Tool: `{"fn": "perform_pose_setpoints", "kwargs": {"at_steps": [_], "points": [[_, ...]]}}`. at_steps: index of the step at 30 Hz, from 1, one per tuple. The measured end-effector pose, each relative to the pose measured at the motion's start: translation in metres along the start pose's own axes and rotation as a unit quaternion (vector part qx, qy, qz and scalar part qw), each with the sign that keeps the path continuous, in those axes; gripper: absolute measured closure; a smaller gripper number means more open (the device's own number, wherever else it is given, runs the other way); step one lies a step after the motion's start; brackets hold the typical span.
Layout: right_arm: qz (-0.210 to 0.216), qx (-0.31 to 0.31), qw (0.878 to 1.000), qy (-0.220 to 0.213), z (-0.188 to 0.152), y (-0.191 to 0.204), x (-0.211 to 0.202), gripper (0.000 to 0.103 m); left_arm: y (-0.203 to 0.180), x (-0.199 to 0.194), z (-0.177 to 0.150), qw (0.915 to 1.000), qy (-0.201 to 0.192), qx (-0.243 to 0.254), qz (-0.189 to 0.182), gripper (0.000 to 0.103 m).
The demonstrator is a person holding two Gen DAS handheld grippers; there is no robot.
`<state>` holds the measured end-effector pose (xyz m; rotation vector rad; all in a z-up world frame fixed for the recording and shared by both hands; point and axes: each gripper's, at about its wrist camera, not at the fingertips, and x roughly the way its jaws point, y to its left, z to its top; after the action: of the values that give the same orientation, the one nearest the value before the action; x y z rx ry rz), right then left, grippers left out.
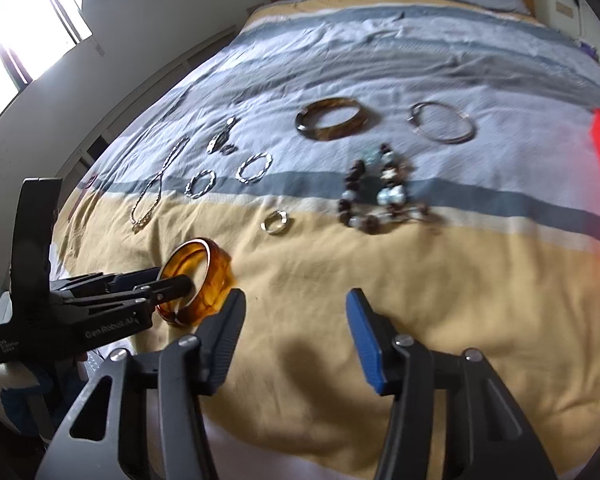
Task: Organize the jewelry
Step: 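Grasp the amber bangle with the left tool while the right tool grasps the silver ring, then carry the amber bangle and silver ring with both tools over the red box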
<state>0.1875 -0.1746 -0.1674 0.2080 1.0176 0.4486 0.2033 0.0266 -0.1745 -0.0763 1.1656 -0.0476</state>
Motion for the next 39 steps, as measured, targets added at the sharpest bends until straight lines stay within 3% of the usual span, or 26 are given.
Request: {"fn": "perform_pose_setpoints", "kwargs": {"at_steps": [2,8,14,19,21,26,32,39], "points": [[-0.001,-0.012,1.0,0.007,0.005,0.005,0.01,0.054,0.009,0.001,-0.001,0.9999,-0.001,-0.016,-0.004,0.091],[-0.012,-0.021,1.0,0.011,0.029,0.01,0.033,0.055,0.024,-0.006,-0.01,0.9985,-0.018,-0.052,-0.009,0.092],[-0.021,-0.027,0.999,0.022,0.044,0.012,0.056,0.066,0.02,-0.006,-0.01,0.9986,-0.025,-0.046,-0.001,0.092],[-0.025,-0.035,0.998,0.034,0.042,0.012,0.059,0.084,0.012,0.001,-0.008,0.9996,-0.005,-0.024,-0.017,0.093],[-0.023,-0.038,0.998,0.037,0.038,0.011,0.057,0.084,0.007,0.002,-0.008,0.9999,-0.002,-0.014,-0.006,0.093],[-0.026,-0.043,0.998,0.028,0.029,0.016,0.038,0.085,0.002,-0.007,-0.01,0.9999,-0.016,-0.003,-0.005,0.093],[-0.021,-0.041,0.999,0.004,0.007,0.016,-0.008,0.085,-0.005,-0.045,-0.018,0.9967,-0.077,0.007,-0.023,0.094],[-0.033,-0.023,0.999,-0.035,-0.019,-0.003,-0.07,0.085,-0.028,-0.075,-0.029,0.9944,-0.098,0.032,-0.023,0.094]]}}
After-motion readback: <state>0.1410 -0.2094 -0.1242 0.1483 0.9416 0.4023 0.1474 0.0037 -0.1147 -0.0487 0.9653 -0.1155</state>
